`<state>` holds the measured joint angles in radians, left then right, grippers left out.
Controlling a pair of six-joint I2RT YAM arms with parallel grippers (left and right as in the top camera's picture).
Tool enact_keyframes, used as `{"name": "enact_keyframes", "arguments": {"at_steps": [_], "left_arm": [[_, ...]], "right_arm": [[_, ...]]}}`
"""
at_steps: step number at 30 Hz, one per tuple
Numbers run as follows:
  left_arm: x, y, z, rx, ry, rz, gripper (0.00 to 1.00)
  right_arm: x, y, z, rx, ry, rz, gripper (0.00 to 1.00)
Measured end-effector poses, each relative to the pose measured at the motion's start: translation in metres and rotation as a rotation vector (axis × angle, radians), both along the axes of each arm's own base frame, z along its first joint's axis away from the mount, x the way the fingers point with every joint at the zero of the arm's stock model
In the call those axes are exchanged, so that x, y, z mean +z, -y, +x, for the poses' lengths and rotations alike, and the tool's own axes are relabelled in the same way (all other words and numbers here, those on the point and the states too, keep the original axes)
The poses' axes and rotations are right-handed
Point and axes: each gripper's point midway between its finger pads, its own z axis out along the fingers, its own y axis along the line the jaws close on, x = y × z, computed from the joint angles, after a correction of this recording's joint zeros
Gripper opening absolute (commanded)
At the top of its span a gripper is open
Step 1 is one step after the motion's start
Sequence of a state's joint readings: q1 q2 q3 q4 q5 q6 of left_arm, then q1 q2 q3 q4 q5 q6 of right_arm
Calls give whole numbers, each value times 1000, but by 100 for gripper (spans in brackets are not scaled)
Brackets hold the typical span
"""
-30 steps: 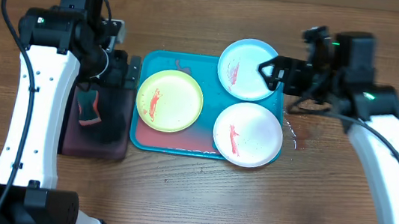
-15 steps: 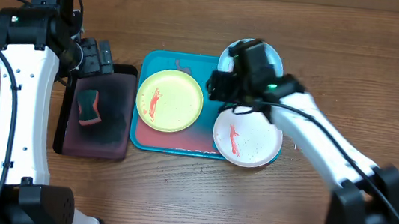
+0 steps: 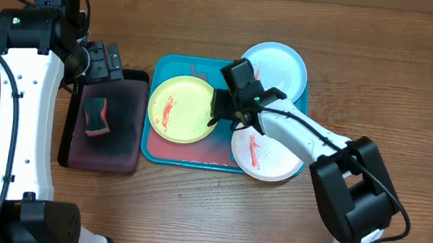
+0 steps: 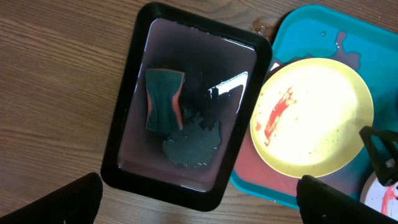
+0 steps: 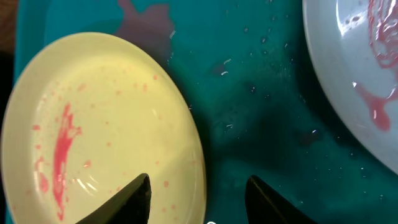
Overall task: Clean dirty plates on tray and stack at the side
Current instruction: 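Move the right gripper to the yellow plate's rim and grip it, then lower the left gripper onto the green-orange sponge and grasp it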
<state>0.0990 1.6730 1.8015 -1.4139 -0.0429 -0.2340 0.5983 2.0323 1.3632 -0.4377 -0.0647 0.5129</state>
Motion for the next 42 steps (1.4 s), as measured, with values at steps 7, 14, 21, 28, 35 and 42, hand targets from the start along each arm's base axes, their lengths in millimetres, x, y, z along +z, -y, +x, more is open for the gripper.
{"name": "enact_keyframes", "arguments": {"at_steps": [7, 14, 21, 28, 35, 42], "left_arm": [[0, 0, 0, 0, 0, 0, 98], [-12, 1, -6, 8, -40, -6, 84], [-65, 0, -38, 25, -216, -13, 80], [-102, -25, -32, 36, -191, 20, 67], [-123, -42, -3, -33, -66, 79, 45], [-149, -45, -8, -95, -77, 118, 42]], "right_arm": [[-10, 1, 1, -11, -11, -8, 34], [-22, 1, 0, -32, -36, -8, 11], [-23, 1, 0, -35, -40, -11, 10], [-23, 2, -1, -36, -44, -13, 9], [-23, 2, -1, -35, -45, -14, 8], [-23, 2, -2, -35, -46, -15, 8]]}}
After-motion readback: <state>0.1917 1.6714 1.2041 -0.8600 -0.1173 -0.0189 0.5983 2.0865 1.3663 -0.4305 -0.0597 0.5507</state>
